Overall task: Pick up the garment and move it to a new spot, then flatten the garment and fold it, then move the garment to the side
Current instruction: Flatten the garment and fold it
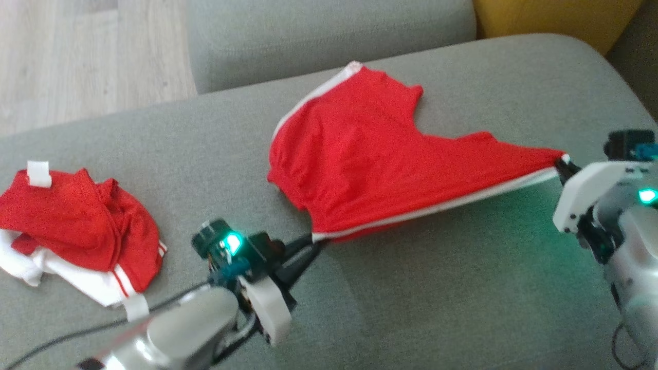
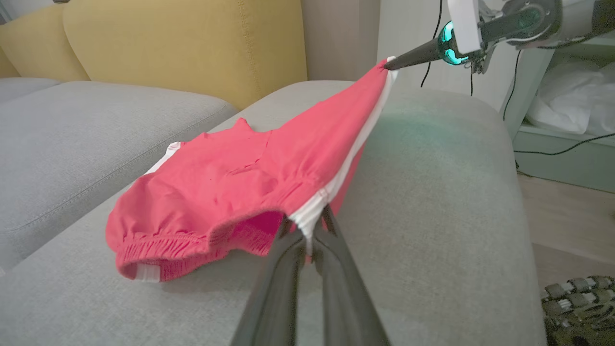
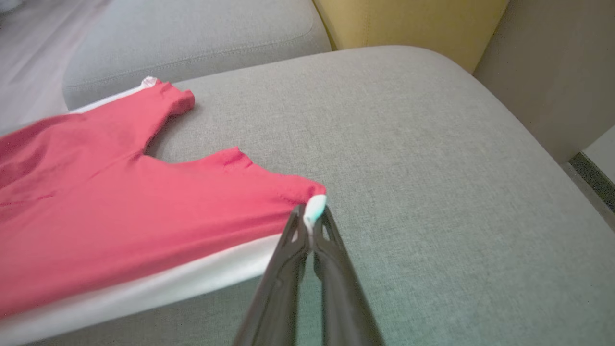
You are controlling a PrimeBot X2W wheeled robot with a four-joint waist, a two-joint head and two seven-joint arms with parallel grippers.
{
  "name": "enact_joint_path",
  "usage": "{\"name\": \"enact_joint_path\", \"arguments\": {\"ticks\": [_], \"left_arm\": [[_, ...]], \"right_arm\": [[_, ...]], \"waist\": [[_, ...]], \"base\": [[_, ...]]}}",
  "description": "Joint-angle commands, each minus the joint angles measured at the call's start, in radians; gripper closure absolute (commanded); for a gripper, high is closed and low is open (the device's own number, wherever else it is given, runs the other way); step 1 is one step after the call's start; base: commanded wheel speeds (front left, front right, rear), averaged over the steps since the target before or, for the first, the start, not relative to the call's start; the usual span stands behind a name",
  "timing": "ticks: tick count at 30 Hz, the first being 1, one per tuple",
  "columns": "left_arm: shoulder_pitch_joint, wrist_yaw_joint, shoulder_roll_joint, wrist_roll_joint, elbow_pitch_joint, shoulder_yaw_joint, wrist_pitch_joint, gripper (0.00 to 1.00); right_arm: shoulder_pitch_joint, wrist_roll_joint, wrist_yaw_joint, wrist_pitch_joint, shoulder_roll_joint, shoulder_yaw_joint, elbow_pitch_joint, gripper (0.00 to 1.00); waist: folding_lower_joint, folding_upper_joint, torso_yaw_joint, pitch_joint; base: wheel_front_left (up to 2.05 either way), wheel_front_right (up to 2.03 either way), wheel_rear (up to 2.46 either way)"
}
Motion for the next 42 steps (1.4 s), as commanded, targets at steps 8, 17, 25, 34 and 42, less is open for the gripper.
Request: {"name": "enact_joint_path", "arguments": {"ticks": [8, 17, 25, 34, 42], "left_arm": [[0.064, 0.089, 0.022, -0.038, -0.125, 0.039, 0.022, 1.00], [0.014, 0.140, 0.028, -0.074, -0.169, 0.108, 0.032, 1.00], [-0.074, 0.142, 0.002, -0.079, -0.131, 0.144, 0.044, 1.00], [-0.165, 0.120, -0.056, -0.083, -0.057, 0.161, 0.056, 1.00], [-0.241, 0.092, -0.120, -0.066, 0.028, 0.157, 0.046, 1.00]], "right_arm": [[0.115, 0.077, -0.001, 0.028, -0.083, -0.035, -0.176, 1.00], [0.126, -0.015, -0.001, 0.083, -0.057, -0.184, -0.372, 1.00], [0.001, -0.174, -0.001, 0.125, 0.027, -0.298, -0.424, 1.00], [-0.191, -0.329, -0.001, 0.118, 0.078, -0.352, -0.331, 1.00], [-0.349, -0.433, -0.001, 0.070, 0.082, -0.379, -0.195, 1.00]], "waist": [[0.0002, -0.0001, 0.005, -0.042], [0.0002, -0.0001, 0.050, 0.047], [0.0002, -0.0001, 0.114, 0.142], [0.0002, -0.0001, 0.199, 0.254], [0.0002, -0.0001, 0.264, 0.352]], "base": [[0.00, 0.00, 0.00], [0.00, 0.00, 0.00], [0.00, 0.00, 0.00], [0.00, 0.00, 0.00], [0.00, 0.00, 0.00]]}}
